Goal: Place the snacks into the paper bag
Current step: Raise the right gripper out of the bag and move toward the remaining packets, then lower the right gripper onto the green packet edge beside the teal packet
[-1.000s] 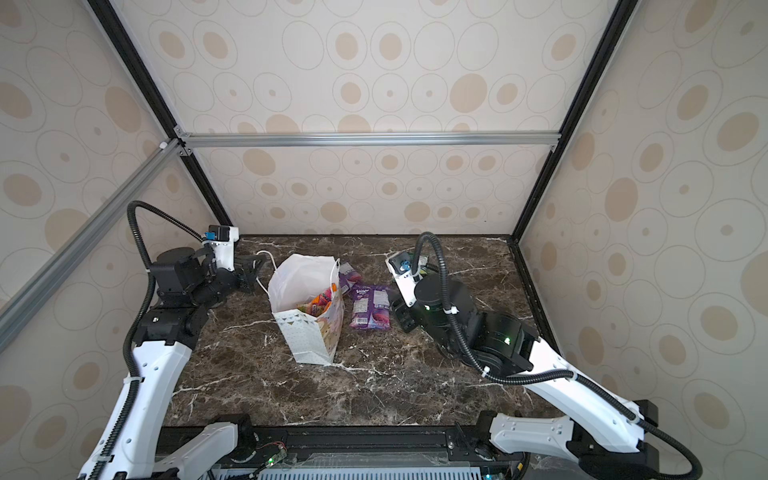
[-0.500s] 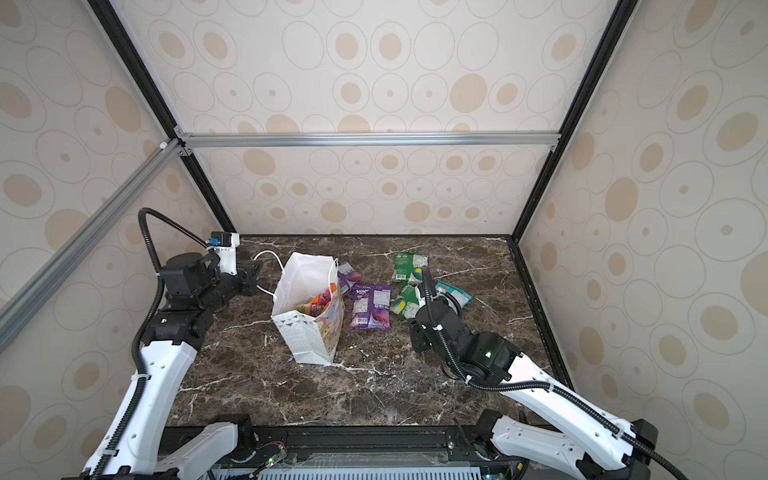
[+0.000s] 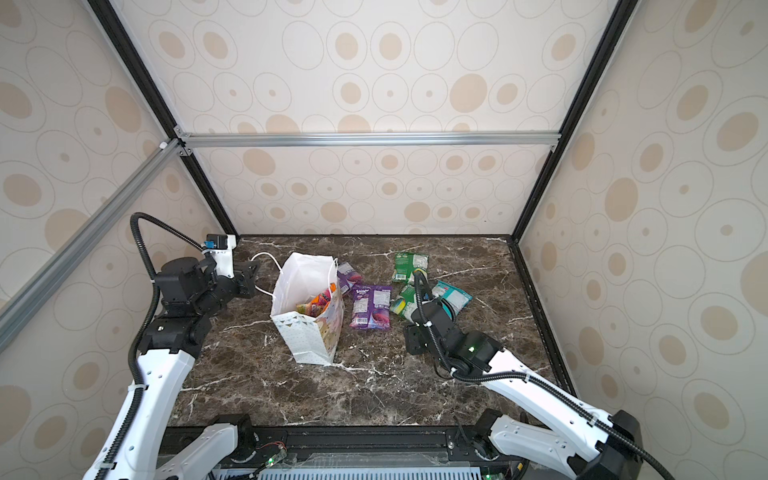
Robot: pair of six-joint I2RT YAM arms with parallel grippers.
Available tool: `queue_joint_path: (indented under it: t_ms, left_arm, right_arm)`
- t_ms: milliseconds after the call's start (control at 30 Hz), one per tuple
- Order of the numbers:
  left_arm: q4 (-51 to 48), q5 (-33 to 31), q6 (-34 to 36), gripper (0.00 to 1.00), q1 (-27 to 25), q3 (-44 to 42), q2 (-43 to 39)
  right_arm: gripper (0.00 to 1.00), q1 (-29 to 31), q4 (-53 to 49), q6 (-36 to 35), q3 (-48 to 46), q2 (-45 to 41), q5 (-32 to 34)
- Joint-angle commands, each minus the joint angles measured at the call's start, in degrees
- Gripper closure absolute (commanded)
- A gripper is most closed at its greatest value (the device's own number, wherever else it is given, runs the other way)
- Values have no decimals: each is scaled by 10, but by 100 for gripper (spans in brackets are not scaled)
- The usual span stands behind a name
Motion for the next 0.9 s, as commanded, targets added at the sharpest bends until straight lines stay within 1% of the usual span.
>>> queue_joint_path:
  t_ms: [0,233,367,433,500,567,867]
  left_arm:
    - [-2,18,2,100,4,40,1]
    - [-4,36,-4,100,4,69,13]
    - [-8,36,-5,100,4,69,16]
    - [-1,35,-6,100,4,57,8]
    - [9,25,-6,100,4,40,0]
    - [12,19,-7,100,4,30,-5]
    - [11,14,-7,100,4,20,-7]
  right_arm:
    - [41,-10,34,23,-17,21,-41]
    - [39,-28,134,37,-46,104,-81]
    - [39,-29,193,-1,-53,163,-64]
    - [39,-31,199,-11,-44,184,-46]
    - [39,-33,179,-14,-23,203,-22]
    - [39,-38,156,-6,-8,213,2]
    - [40,-108,172,8,-53,184,-25]
